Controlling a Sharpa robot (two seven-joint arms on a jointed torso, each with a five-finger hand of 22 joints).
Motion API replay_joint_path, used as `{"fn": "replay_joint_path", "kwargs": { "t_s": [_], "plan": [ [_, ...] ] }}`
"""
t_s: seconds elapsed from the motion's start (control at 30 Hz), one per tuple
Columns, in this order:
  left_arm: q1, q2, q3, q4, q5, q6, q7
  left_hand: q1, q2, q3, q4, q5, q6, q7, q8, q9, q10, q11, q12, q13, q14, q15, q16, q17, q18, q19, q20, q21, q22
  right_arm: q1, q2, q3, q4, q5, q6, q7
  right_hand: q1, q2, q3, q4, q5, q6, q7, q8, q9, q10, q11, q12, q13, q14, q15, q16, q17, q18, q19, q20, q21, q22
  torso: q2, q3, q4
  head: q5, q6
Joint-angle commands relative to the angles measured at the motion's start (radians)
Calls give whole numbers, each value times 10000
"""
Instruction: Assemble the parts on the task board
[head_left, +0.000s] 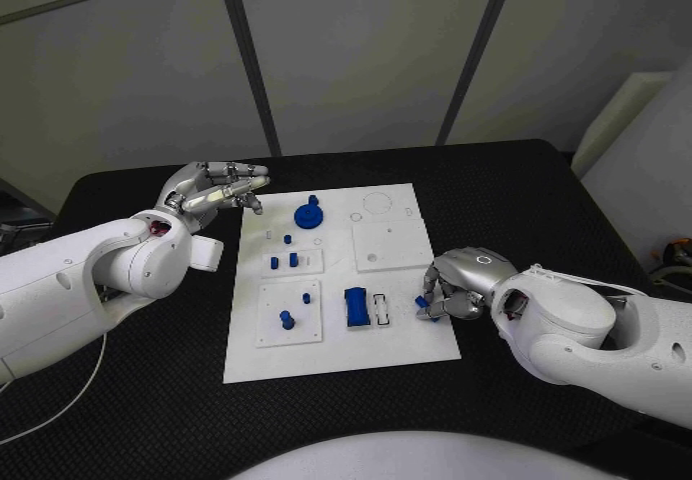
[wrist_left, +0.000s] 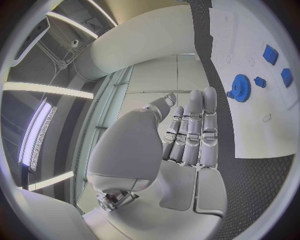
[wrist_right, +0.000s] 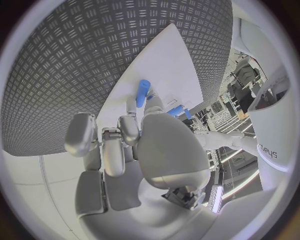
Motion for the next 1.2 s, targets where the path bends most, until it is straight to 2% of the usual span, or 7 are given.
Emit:
{"fn": "replay_joint_path", "kwargs": {
  "t_s": [0.03,0.13,0.2,0.33,0.53,0.83,1.2],
  "plan": [
    [15,-12,7,26,25,127,21,-20,73,-43,-22,-52,-68,-25,40,0,-75,21,68,13,-48,0,-39,-12,-190,-61,4,-33,-16,-131,22,-129,-85,-145,1088,-213,159,15,14,-113,199,-122,6,-35,26,-77,20,-3,-16,951,-12,-51,2067,-10,-47,1,-72,-16,-3,0,10,-6,10],
    [15,-16,7,26,25,130,20,-20,73,-43,-22,-52,-68,-25,40,0,-75,21,68,13,-48,0,-39,-12,-190,-61,4,-33,-16,-132,50,-129,-69,-175,1093,-229,348,109,135,-217,563,-134,-7,6,86,-97,6,7,1,953,-18,-48,2074,-9,-42,1,-76,-11,0,3,10,-11,22],
    [15,-14,7,24,25,134,21,-20,73,-43,-22,-52,-68,-25,40,0,-75,21,68,13,-48,0,-39,-12,-190,-61,4,-33,-16,-132,65,-129,-64,-187,1038,-255,609,271,354,-318,632,-99,-48,42,120,-111,-32,4,5,953,-48,-48,2076,-9,-33,-12,-72,0,-1,5,12,-8,22],
    [15,-11,7,17,25,138,23,-28,84,-51,-24,-50,-75,-25,54,0,-83,21,96,14,-52,1,-36,-24,-189,-67,6,-35,-18,-132,54,-129,-25,-174,842,-314,1164,558,869,-514,1176,-13,-132,72,150,-137,-118,-5,21,960,-126,-32,2107,-20,14,-78,-26,70,-5,3,6,8,21],
    [15,-7,7,14,25,128,24,-28,84,-51,-24,-50,-75,-25,54,0,-83,21,96,14,-52,1,-36,-24,-189,-67,6,-35,-18,-129,-46,-125,129,242,415,-417,1595,700,1623,-667,1296,146,-180,63,156,-110,-169,16,61,978,-174,11,2187,-50,84,-148,66,202,1,-4,17,26,39],
    [14,-17,7,19,25,120,21,-23,87,-50,-28,-49,-77,-25,58,0,-88,21,101,14,-54,0,-36,-27,-188,-68,6,-35,-18,-122,-133,-121,280,852,-42,-524,1490,551,2191,-644,1367,223,-205,73,208,-74,-182,9,63,986,-186,32,2226,-61,105,-162,108,267,4,-6,16,66,27],
    [14,-6,7,8,25,129,18,-6,88,-47,-43,-46,-79,-26,64,0,-95,19,110,14,-58,-4,-36,-32,-186,-70,4,-35,-17,-106,-154,-110,544,1286,-1372,-434,806,-102,3336,-310,1527,239,-244,50,316,28,-215,99,149,995,-205,52,2267,-70,129,-174,145,347,3,-5,12,100,14]
  ]
}}
